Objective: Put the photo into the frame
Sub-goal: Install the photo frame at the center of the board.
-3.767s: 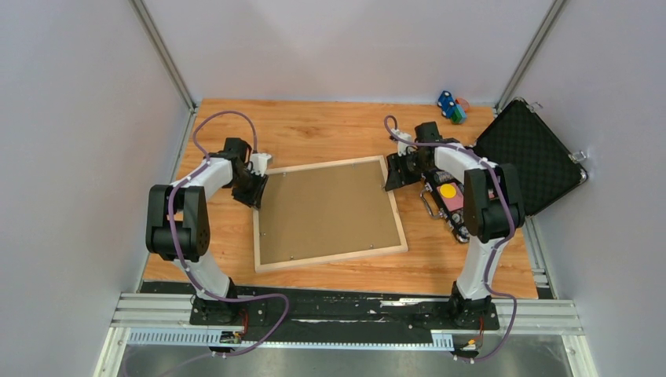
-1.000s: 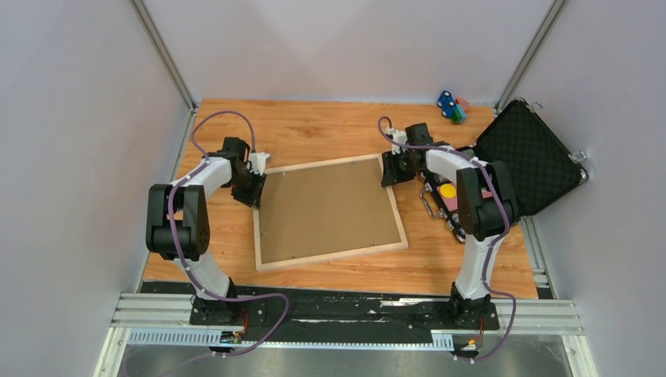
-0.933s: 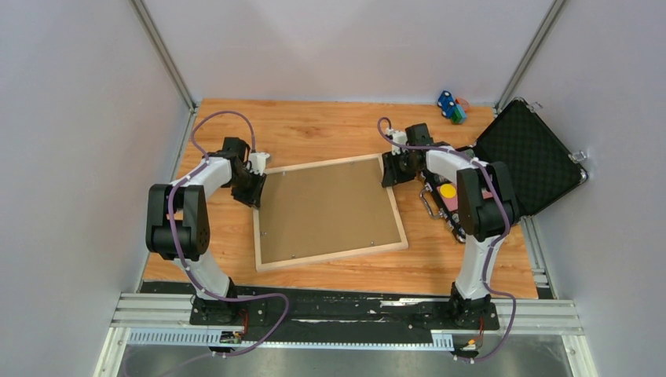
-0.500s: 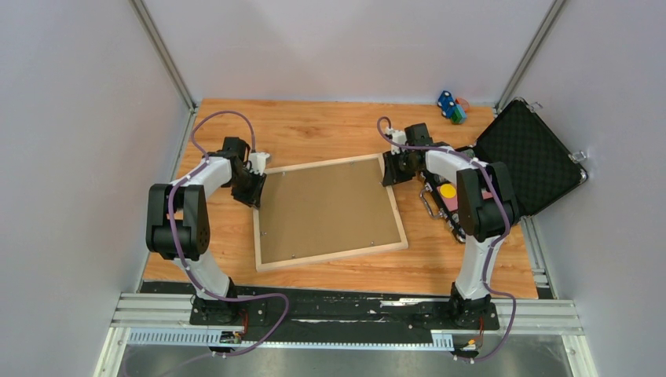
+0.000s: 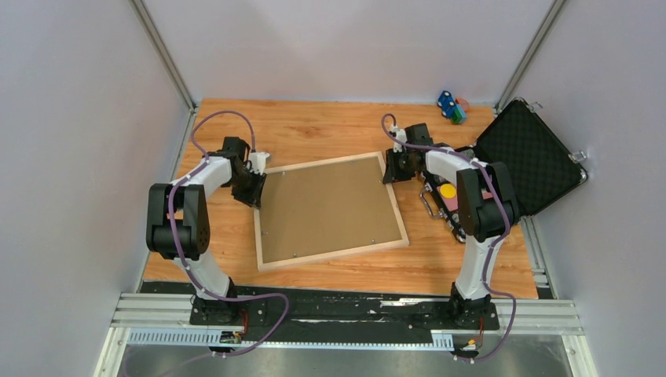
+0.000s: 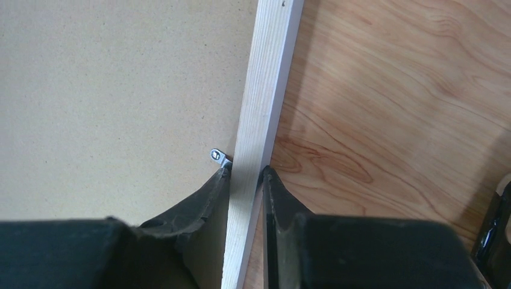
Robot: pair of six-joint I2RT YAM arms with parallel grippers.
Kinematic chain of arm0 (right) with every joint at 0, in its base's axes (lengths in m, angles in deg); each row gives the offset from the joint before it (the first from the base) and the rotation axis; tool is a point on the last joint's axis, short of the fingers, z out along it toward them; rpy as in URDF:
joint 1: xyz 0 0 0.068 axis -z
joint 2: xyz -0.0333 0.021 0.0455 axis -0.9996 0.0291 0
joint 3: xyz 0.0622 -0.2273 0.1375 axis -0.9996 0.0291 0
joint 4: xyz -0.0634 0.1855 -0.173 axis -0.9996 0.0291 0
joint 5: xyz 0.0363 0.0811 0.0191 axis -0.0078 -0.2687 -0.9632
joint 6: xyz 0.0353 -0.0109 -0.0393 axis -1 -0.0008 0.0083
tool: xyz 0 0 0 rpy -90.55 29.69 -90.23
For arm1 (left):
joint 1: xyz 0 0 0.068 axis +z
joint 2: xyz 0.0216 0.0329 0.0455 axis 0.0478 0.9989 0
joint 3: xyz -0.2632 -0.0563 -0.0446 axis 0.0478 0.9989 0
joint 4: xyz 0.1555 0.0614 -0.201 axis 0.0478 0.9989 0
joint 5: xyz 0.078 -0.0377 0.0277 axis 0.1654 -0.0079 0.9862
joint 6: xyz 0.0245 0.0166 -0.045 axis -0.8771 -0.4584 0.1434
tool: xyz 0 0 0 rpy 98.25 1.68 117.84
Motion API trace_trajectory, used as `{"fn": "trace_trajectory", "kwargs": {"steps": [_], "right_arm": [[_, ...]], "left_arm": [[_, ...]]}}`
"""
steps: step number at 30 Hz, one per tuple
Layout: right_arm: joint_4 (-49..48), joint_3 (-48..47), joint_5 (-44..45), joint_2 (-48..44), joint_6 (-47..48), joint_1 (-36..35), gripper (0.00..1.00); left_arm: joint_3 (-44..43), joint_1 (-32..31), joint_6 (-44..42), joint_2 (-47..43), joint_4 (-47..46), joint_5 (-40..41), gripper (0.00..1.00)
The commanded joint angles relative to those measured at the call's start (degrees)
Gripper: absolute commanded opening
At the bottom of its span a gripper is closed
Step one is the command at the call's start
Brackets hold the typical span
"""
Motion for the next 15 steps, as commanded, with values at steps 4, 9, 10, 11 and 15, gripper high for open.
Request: {"fn": "trace_trajectory", "kwargs": {"steps": [4, 9, 10, 11, 15], "right_arm": [[-4.6, 0.1, 3.8, 0.5, -4.4, 0.6, 0.16], [-4.3, 0.4, 3.1, 0.9, -6.2, 1.2, 0.15], [-4.2, 0.4, 2.7, 0.9, -6.7, 1.5, 0.15], [-4.2, 0.5, 2.4, 0.8, -7.1, 1.8, 0.15], [-4.2, 0.5, 0.6, 0.5, -8.6, 3.2, 0.15]], "left_arm": [[0.4, -0.1, -1.9, 2.3, 0.5, -2.1, 0.32], [0.4, -0.1, -2.0, 2.3, 0.5, -2.4, 0.31], [0.5, -0.1, -2.0, 2.4, 0.5, -2.3, 0.31], [0.4, -0.1, -1.9, 2.4, 0.5, -2.4, 0.31], [0.3, -0.1, -1.9, 2.5, 0.5, -2.5, 0.31]]}}
